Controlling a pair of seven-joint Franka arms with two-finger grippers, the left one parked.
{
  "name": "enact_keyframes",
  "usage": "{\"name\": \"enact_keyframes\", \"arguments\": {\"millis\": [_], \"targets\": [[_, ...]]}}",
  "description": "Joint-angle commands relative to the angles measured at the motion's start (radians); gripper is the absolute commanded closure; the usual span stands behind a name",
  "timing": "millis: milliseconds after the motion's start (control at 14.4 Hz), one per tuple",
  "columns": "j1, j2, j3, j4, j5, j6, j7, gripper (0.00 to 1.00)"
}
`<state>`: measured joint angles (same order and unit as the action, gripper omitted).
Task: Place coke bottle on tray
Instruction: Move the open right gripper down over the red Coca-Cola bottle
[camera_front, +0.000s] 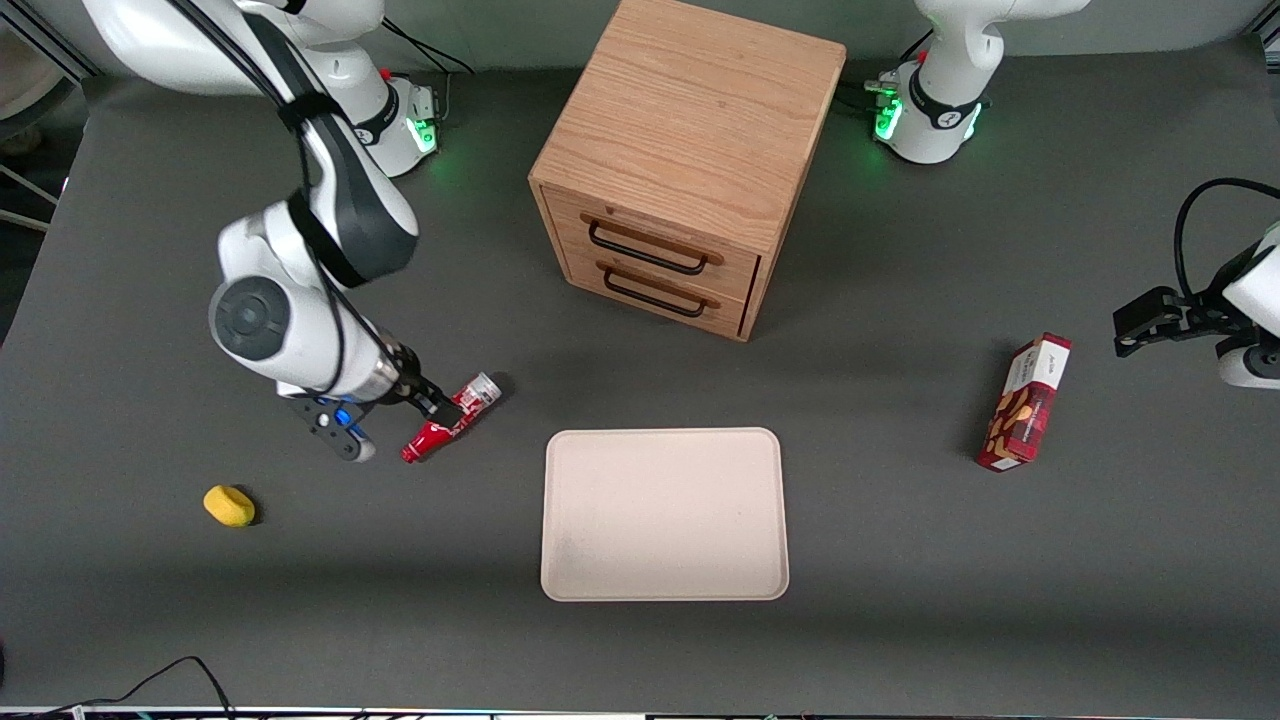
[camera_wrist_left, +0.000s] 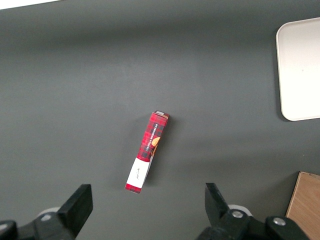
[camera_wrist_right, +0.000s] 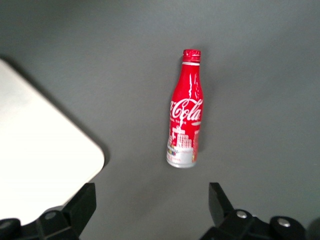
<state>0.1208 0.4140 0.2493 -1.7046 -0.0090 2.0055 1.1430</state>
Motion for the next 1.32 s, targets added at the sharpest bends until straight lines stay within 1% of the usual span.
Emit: {"name": "enact_keyframes", "arguments": {"millis": [0,208,417,764,833,903,972,1042,1111,1181,1250], "targets": [[0.003,0.06,-0.007,-0.053,-0.067,0.09,0.113,0.0],[0.002,0.113,-0.008,-0.09,-0.072,0.148,0.158,0.0],[0.0,0.163,-0.016,-0.108,-0.072,0.2,0.159,0.0],[-0.007,0.21,-0.024,-0.124,-0.074,0.237,0.159,0.0],[-0.007,0.218,-0.024,-0.124,-0.075,0.251,0.159,0.02],[-0.004,0.221,-0.024,-0.124,-0.078,0.254,0.161,0.12],[-0.004,0.221,-0.024,-0.124,-0.078,0.254,0.161,0.35],[-0.003,0.223,-0.024,-0.124,-0.078,0.254,0.161,0.6],[-0.003,0.223,-0.024,-0.124,-0.078,0.254,0.159,0.78],[-0.003,0.221,-0.024,-0.124,-0.078,0.254,0.159,0.9],[-0.001,0.216,-0.024,-0.124,-0.078,0.253,0.161,1.0]]}}
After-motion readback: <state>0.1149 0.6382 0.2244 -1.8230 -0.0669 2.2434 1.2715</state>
